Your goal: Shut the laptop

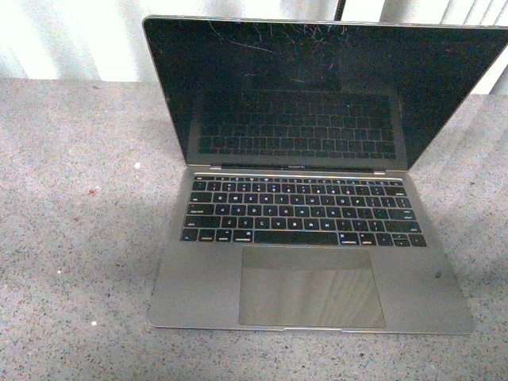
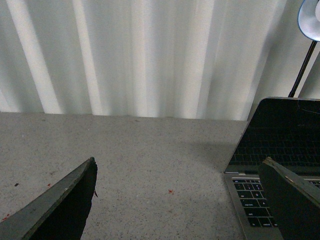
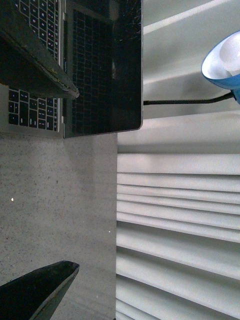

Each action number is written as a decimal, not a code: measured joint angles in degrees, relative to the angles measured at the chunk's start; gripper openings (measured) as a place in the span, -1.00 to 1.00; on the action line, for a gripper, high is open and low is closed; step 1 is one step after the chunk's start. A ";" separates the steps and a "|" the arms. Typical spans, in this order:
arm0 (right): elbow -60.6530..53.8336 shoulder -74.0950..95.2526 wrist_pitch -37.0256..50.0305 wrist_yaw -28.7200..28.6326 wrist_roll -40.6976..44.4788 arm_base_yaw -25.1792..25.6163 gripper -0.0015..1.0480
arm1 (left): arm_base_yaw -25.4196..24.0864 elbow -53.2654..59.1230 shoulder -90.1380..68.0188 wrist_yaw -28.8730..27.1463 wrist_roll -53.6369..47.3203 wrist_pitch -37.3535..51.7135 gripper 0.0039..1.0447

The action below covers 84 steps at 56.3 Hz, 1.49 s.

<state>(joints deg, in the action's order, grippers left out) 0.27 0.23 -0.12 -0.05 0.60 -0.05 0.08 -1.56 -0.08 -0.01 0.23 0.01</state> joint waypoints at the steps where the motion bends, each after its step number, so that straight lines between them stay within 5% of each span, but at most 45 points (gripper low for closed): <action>1: 0.00 0.00 0.00 0.00 0.00 0.00 0.86 | 0.00 0.00 0.00 0.00 -0.02 0.00 0.87; 44: 0.02 0.02 -0.02 -0.04 -0.04 0.02 0.86 | 0.00 0.00 0.00 -0.02 -0.02 0.00 0.87; 51: 10.19 13.79 -21.68 -11.61 -4.44 -0.85 0.86 | -0.02 -0.66 -1.27 0.63 2.21 -2.25 0.87; 54: 12.35 18.51 -23.74 -15.91 -3.06 -0.59 0.86 | -0.37 -2.01 -5.33 2.47 7.80 -4.57 0.87; 61: 18.27 27.30 -20.46 -29.99 6.67 5.49 0.86 | -3.85 -2.54 -21.53 10.78 14.97 13.81 0.87; 66: 22.40 37.40 -12.07 -30.91 17.79 9.07 0.86 | -4.24 -8.00 -41.62 15.54 14.36 37.38 0.87; 70: 26.12 46.73 -5.40 -30.56 25.00 10.49 0.86 | -1.84 -14.16 -54.42 17.22 11.06 47.56 0.87; 84: 37.86 66.23 1.66 -39.21 42.91 10.47 0.86 | 7.87 -29.29 -73.77 19.17 -4.74 43.50 0.87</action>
<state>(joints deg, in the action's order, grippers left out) 38.13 66.46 1.54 -39.27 43.51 10.41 7.94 -30.85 -73.84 19.16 -4.51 43.51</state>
